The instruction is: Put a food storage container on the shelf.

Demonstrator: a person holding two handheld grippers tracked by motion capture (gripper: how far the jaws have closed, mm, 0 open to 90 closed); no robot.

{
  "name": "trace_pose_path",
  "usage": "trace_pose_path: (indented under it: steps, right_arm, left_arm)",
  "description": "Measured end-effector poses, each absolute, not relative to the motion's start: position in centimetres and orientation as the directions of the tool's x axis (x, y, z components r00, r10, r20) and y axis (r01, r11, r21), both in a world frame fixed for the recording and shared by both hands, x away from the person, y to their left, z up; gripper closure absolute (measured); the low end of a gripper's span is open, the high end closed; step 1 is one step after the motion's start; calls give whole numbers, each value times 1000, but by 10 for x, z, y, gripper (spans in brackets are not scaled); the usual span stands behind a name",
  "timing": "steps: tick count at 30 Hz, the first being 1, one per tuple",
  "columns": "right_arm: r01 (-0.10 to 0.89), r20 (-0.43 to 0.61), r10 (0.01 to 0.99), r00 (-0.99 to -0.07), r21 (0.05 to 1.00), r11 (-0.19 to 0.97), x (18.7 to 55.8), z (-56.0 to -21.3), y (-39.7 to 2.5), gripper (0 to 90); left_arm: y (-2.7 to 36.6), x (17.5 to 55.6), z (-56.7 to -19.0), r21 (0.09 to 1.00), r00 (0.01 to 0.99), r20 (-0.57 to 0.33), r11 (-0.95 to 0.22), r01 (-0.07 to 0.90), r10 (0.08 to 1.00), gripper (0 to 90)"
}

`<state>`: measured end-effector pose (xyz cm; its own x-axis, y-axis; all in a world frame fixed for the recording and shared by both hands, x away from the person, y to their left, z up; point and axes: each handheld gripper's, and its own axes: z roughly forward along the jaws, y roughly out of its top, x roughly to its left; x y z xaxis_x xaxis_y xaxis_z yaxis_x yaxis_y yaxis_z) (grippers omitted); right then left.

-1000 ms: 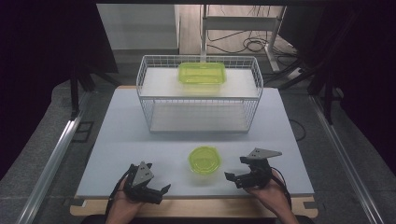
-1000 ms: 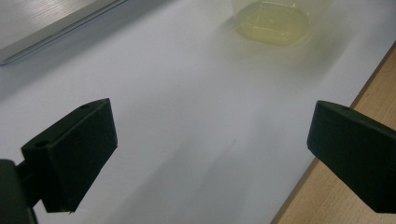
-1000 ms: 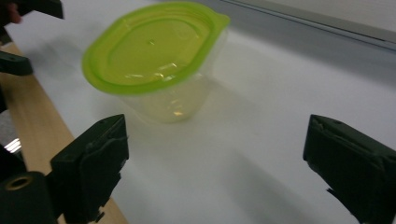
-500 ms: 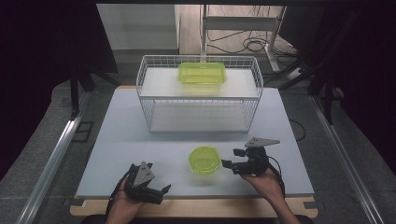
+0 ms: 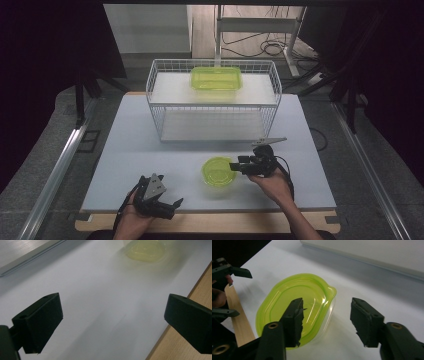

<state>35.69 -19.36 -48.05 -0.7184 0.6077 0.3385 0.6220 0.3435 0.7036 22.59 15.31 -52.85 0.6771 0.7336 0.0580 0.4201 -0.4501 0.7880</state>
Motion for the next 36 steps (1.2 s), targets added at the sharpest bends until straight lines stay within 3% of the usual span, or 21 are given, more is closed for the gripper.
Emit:
trace_pose_path:
  steps: [8, 17, 23, 36]
  right_arm:
    - [691, 418, 595, -686, 631, 353, 373, -489, -189, 571]
    - [769, 556, 545, -627, 555, 317, 378, -491, -192, 798]
    - [789, 617, 496, -610, 529, 313, 375, -484, -191, 821]
    - [789, 631, 480, -609, 544, 286, 372, -474, -197, 839]
  left_arm:
    - [153, 225, -528, 788, 677, 65, -454, 416, 733, 22]
    - [153, 225, -528, 785, 681, 76, -464, 410, 729, 22]
    - [153, 225, -527, 785, 680, 79, -466, 408, 729, 23]
    - [152, 224, -527, 786, 681, 86, -469, 402, 727, 23]
